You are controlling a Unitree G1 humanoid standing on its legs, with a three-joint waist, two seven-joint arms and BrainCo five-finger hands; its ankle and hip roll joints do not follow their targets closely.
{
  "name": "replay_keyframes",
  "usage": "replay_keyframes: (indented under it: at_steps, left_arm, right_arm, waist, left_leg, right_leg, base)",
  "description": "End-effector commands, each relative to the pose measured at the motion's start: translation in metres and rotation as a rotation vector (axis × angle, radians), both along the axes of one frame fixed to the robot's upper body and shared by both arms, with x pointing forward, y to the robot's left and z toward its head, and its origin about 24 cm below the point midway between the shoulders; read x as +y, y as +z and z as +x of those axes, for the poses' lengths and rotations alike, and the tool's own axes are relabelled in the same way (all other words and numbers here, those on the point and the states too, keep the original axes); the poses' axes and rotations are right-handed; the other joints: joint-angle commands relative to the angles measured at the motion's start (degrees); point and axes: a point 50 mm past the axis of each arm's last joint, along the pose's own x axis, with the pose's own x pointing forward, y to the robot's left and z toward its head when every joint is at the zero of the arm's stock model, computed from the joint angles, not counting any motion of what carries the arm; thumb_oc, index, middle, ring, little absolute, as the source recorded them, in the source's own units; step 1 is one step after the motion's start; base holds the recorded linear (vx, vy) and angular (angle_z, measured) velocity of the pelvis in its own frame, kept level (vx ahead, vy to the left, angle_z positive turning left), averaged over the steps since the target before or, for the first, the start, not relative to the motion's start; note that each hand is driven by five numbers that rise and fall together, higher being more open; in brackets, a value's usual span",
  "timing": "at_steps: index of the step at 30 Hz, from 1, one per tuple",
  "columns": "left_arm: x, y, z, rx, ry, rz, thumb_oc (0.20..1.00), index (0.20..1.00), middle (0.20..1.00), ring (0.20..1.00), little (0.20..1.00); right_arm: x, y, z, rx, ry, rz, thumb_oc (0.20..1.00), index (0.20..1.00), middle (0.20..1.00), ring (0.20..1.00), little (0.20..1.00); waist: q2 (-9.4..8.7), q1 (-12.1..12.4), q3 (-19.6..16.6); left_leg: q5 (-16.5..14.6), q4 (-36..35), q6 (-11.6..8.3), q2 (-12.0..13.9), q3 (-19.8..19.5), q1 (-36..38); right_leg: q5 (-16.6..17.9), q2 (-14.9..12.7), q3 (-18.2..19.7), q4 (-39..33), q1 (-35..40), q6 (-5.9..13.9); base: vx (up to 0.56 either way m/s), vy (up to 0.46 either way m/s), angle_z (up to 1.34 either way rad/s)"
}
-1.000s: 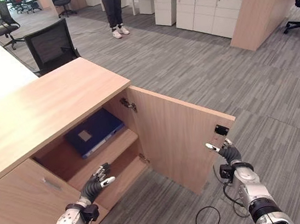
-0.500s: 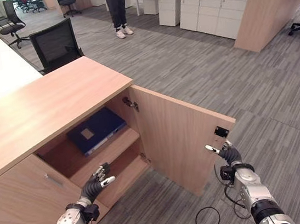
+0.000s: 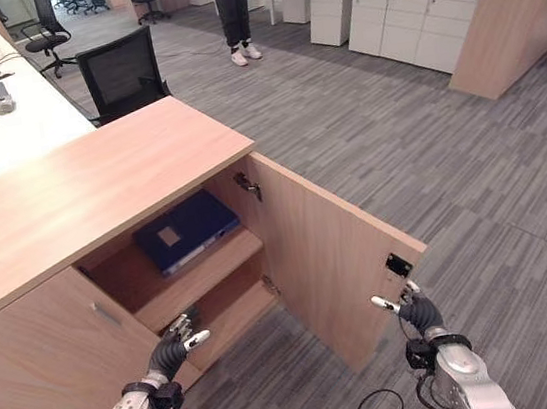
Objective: Put the empty folder in the office cabinet
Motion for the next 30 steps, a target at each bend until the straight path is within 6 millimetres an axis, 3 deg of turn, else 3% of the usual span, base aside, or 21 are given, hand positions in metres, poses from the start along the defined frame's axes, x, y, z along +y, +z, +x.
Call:
replay_keyframes:
  at_steps: [1, 2, 3, 4, 5, 9, 10, 11, 14, 18, 19, 20, 21, 23, 25, 26, 27, 30]
  left_arm:
    - [0.015, 0.026, 0.033, -0.145, 0.032, 0.039, 1.000, 1.000, 1.000, 1.000, 1.000]
    - [0.012, 0.028, 0.039, -0.160, 0.058, 0.022, 1.000, 1.000, 1.000, 1.000, 1.000]
    - [0.012, 0.029, 0.039, -0.162, 0.058, 0.022, 1.000, 1.000, 1.000, 1.000, 1.000]
    - [0.005, 0.034, 0.048, -0.187, 0.046, 0.008, 1.000, 1.000, 1.000, 1.000, 1.000]
    - [0.003, 0.035, 0.050, -0.196, 0.034, 0.000, 1.000, 1.000, 1.000, 1.000, 1.000]
    - [0.003, 0.036, 0.048, -0.204, 0.019, -0.007, 1.000, 1.000, 1.000, 1.000, 1.000]
    - [-0.001, 0.030, 0.043, -0.174, -0.007, -0.009, 1.000, 1.000, 1.000, 1.000, 1.000]
    - [-0.002, 0.029, 0.041, -0.169, -0.010, -0.017, 1.000, 1.000, 1.000, 1.000, 1.000]
    - [-0.001, 0.026, 0.036, -0.153, -0.007, -0.015, 1.000, 1.000, 1.000, 1.000, 1.000]
    - [0.006, 0.029, 0.034, -0.159, -0.025, 0.022, 1.000, 1.000, 1.000, 1.000, 1.000]
    - [0.008, 0.029, 0.033, -0.157, -0.025, 0.030, 1.000, 1.000, 1.000, 1.000, 1.000]
    - [0.010, 0.030, 0.033, -0.157, -0.027, 0.045, 1.000, 1.000, 1.000, 1.000, 1.000]
    - [0.011, 0.029, 0.033, -0.151, -0.028, 0.049, 1.000, 1.000, 1.000, 1.000, 1.000]
    - [0.011, 0.027, 0.036, -0.146, -0.010, 0.038, 1.000, 1.000, 1.000, 1.000, 1.000]
    - [0.009, 0.028, 0.039, -0.159, -0.008, 0.034, 1.000, 1.000, 1.000, 1.000, 1.000]
    - [0.009, 0.028, 0.039, -0.159, -0.011, 0.036, 1.000, 1.000, 1.000, 1.000, 1.000]
    - [0.009, 0.028, 0.039, -0.158, -0.014, 0.036, 1.000, 1.000, 1.000, 1.000, 1.000]
    - [0.008, 0.025, 0.038, -0.146, -0.024, 0.048, 1.000, 1.000, 1.000, 1.000, 1.000]
  right_arm:
    - [0.083, 0.042, 0.056, -0.294, 0.308, 0.206, 1.000, 1.000, 1.000, 1.000, 1.000]
    - [0.090, 0.049, 0.062, -0.328, 0.325, 0.225, 1.000, 1.000, 1.000, 1.000, 1.000]
    - [0.090, 0.049, 0.063, -0.329, 0.325, 0.225, 1.000, 1.000, 1.000, 1.000, 1.000]
    - [0.090, 0.054, 0.067, -0.349, 0.338, 0.198, 1.000, 1.000, 1.000, 1.000, 1.000]
    - [0.093, 0.057, 0.070, -0.358, 0.357, 0.190, 1.000, 1.000, 1.000, 1.000, 1.000]
    - [0.096, 0.062, 0.070, -0.370, 0.398, 0.177, 1.000, 1.000, 1.000, 1.000, 1.000]
    - [0.091, 0.058, 0.062, -0.352, 0.382, 0.190, 1.000, 1.000, 1.000, 1.000, 1.000]
    - [0.090, 0.055, 0.058, -0.336, 0.381, 0.195, 1.000, 1.000, 1.000, 1.000, 1.000]
    - [0.089, 0.046, 0.050, -0.295, 0.366, 0.215, 1.000, 1.000, 1.000, 1.000, 1.000]
    - [0.093, 0.041, 0.048, -0.279, 0.355, 0.240, 1.000, 1.000, 1.000, 1.000, 1.000]
    - [0.095, 0.041, 0.049, -0.280, 0.356, 0.246, 1.000, 1.000, 1.000, 1.000, 1.000]
    - [0.101, 0.040, 0.051, -0.277, 0.368, 0.252, 1.000, 1.000, 1.000, 1.000, 1.000]
    - [0.103, 0.039, 0.050, -0.272, 0.371, 0.251, 1.000, 1.000, 1.000, 1.000, 1.000]
    - [0.104, 0.039, 0.050, -0.274, 0.369, 0.248, 1.000, 1.000, 1.000, 1.000, 1.000]
    - [0.102, 0.039, 0.051, -0.274, 0.360, 0.236, 1.000, 1.000, 1.000, 1.000, 1.000]
    - [0.100, 0.039, 0.051, -0.274, 0.352, 0.238, 1.000, 1.000, 1.000, 1.000, 1.000]
    - [0.099, 0.039, 0.052, -0.273, 0.344, 0.243, 1.000, 1.000, 1.000, 1.000, 1.000]
    - [0.098, 0.037, 0.053, -0.269, 0.331, 0.243, 1.000, 1.000, 1.000, 1.000, 1.000]
  waist:
    - [-4.60, 3.70, 3.54]
    - [-4.98, 4.30, 5.85]
    - [-4.97, 4.21, 5.79]
    - [-5.21, 2.91, 6.17]
    - [-5.37, 2.11, 6.07]
    - [-5.10, 1.32, 5.55]
    - [-4.50, 0.39, 4.68]
    - [-4.14, 0.10, 4.18]
    - [-3.69, -0.01, 3.17]
    - [-3.99, 1.41, 2.64]
    - [-3.79, 1.84, 2.62]
    - [-3.23, 2.73, 2.65]
    - [-3.26, 2.79, 2.93]
    - [-3.53, 1.53, 3.68]
    - [-3.03, -0.29, 3.41]
    - [-2.92, -0.94, 3.44]
    - [-3.16, -1.33, 3.23]
    - [-3.49, -1.08, 3.33]
  left_leg:
    - [-1.31, 3.14, -3.01, -0.27, 1.66, -0.89]
    - [-1.14, 8.68, -3.84, -0.37, 3.20, -6.52]
    - [-1.37, 9.21, -3.83, -0.43, 3.10, -6.97]
    - [-2.21, 13.40, -3.20, 2.48, 13.14, -8.68]
    - [-3.36, 15.76, -2.84, 4.66, 18.92, -7.58]
    - [-5.70, 21.48, -3.17, 6.63, 22.61, -5.33]
    - [-5.86, 19.08, -3.18, 6.42, 25.12, -2.68]
    - [-7.01, 16.23, -3.18, 5.82, 26.70, -1.67]
    - [-7.28, 12.00, -3.06, 4.20, 25.85, -0.09]
    - [-6.86, 8.96, -1.93, 1.87, 23.27, 0.30]
    - [-6.99, 8.02, -1.43, 1.34, 22.88, 0.61]
    - [-6.97, 5.63, -0.13, -0.08, 21.64, 1.58]
    - [-7.01, 5.02, 0.54, -1.18, 19.87, 1.98]
    - [-6.93, 4.93, 1.21, -2.01, 16.60, 2.00]
    - [-6.99, 5.32, 1.54, -1.80, 12.61, 1.67]
    - [-7.18, 5.38, 1.60, -1.85, 11.02, 2.02]
    - [-6.88, 5.41, 1.73, -2.32, 9.58, 1.55]
    - [-6.89, 5.13, 1.76, -3.02, 7.53, 1.94]
  right_leg:
    - [-5.20, -3.86, -0.15, 1.30, 3.49, 4.84]
    - [-4.79, -4.73, -1.89, 1.05, 2.08, 4.93]
    - [-4.79, -4.75, -1.97, 1.08, 1.91, 4.95]
    - [-4.39, -6.03, -4.98, 1.63, 0.51, 4.96]
    - [-4.53, -6.46, -6.55, 2.06, 0.11, 4.72]
    - [-4.92, -7.03, -9.44, 3.22, 0.24, 3.72]
    - [-5.07, -7.87, -13.70, 4.26, 0.84, 3.46]
    - [-4.74, -8.36, -15.08, 4.43, 0.99, 3.66]
    - [-4.43, -8.90, -16.17, 5.27, 1.63, 4.15]
    - [-3.71, -11.64, -18.63, 8.04, 1.89, 5.19]
    - [-3.47, -12.47, -19.05, 9.84, 1.26, 5.49]
    - [-2.32, -15.53, -19.74, 15.39, -1.00, 6.85]
    - [0.04, -17.41, -18.52, 18.90, -2.58, 8.27]
    - [1.95, -17.94, -10.42, 21.88, -5.35, 10.07]
    - [-1.68, -12.69, 2.76, 19.81, -7.32, 9.48]
    - [-4.04, -10.20, 7.79, 17.82, -7.14, 9.40]
    - [-4.23, -8.58, 11.42, 14.89, -7.19, 9.10]
    - [-4.01, -7.73, 12.15, 11.15, -6.45, 7.67]
  base:
    - [-0.27, 0.022, 0.09]
    - [-0.21, 0.024, 0.20]
    - [-0.38, 0.085, 0.53]
    - [-0.23, 0.070, 0.70]
    - [-0.23, 0.071, 0.89]
    - [-0.06, 0.044, 0.54]
    - [0.03, 0.121, 0.69]
    - [0.07, 0.180, 1.17]
    - [0.06, 0.161, 1.40]
    - [0.02, 0.167, 1.05]
    - [0.00, 0.300, 0.71]
    - [0.00, 0.287, 0.41]
    - [0.01, 0.223, 0.47]
    - [-0.02, 0.050, 0.93]
    - [0.07, 0.029, 1.45]
    - [0.15, 0.025, 1.02]
    - [0.14, 0.001, 0.81]
    - [0.06, -0.042, 0.74]
